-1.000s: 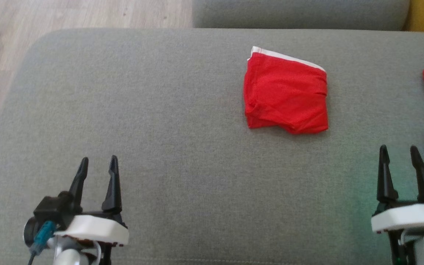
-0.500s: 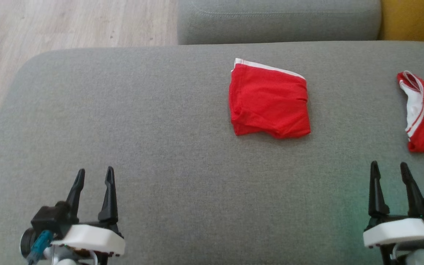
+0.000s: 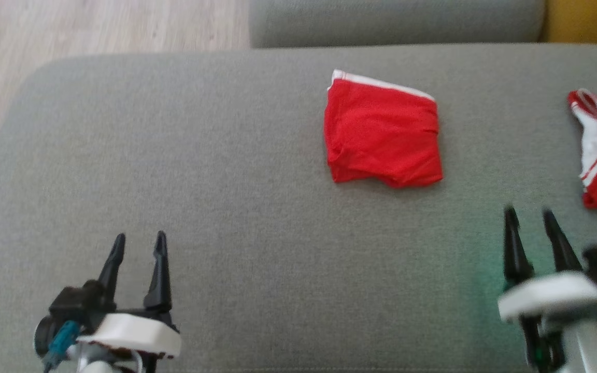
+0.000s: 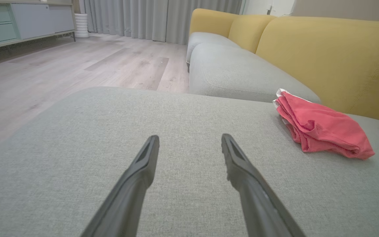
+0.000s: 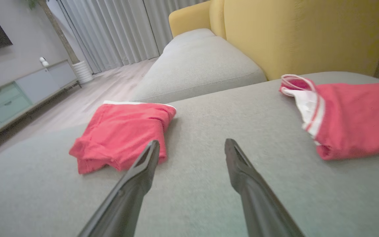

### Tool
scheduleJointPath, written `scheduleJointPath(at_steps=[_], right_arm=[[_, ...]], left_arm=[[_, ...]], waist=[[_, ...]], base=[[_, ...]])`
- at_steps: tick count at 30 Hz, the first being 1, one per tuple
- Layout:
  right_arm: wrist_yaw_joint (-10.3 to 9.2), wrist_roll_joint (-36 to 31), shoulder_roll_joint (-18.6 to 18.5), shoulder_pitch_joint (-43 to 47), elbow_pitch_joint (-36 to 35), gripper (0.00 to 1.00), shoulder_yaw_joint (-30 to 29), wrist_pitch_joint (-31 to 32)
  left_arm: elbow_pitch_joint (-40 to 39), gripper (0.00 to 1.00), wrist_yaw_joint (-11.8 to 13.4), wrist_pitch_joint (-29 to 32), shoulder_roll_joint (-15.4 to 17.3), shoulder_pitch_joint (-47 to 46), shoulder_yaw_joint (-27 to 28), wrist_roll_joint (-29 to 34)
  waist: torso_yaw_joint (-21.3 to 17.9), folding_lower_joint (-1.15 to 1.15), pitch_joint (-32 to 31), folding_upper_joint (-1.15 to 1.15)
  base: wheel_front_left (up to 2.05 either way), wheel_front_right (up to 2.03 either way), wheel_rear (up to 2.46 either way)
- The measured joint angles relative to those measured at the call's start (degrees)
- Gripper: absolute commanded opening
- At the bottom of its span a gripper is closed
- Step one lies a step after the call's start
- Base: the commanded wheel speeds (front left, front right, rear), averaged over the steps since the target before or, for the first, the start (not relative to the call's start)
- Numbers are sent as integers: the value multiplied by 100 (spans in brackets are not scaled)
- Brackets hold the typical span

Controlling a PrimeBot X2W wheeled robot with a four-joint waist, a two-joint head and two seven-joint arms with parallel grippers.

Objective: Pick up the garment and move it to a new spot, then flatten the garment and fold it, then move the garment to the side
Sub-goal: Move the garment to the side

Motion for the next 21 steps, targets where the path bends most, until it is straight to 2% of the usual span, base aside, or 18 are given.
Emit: scheduleJointPath(at_steps=[6, 8, 13, 21], right_arm=[[0, 826, -154, -1411, 108, 100, 210, 1301], [0, 822, -280, -1880, 323, 100, 270, 1735], [0, 922, -213, -2687, 1116, 100, 2, 2725], [0, 795, -104, -3538, 2359, 100, -817, 3311]], left_arm=[[-69, 100, 0, 0, 0, -306, -297, -101], [-71, 100, 0, 0, -1, -466, -407, -119], [-86, 100, 10, 0, -1, -721, -666, -227], [-74, 100, 65, 0, -11, -881, -865, -271]], waist=[[155, 0, 447, 0], [236, 1, 598, 0], [490, 2, 956, 0], [870, 0, 1302, 0]], base=[[0, 0, 0], [0, 0, 0], [0, 0, 0], [0, 0, 0]])
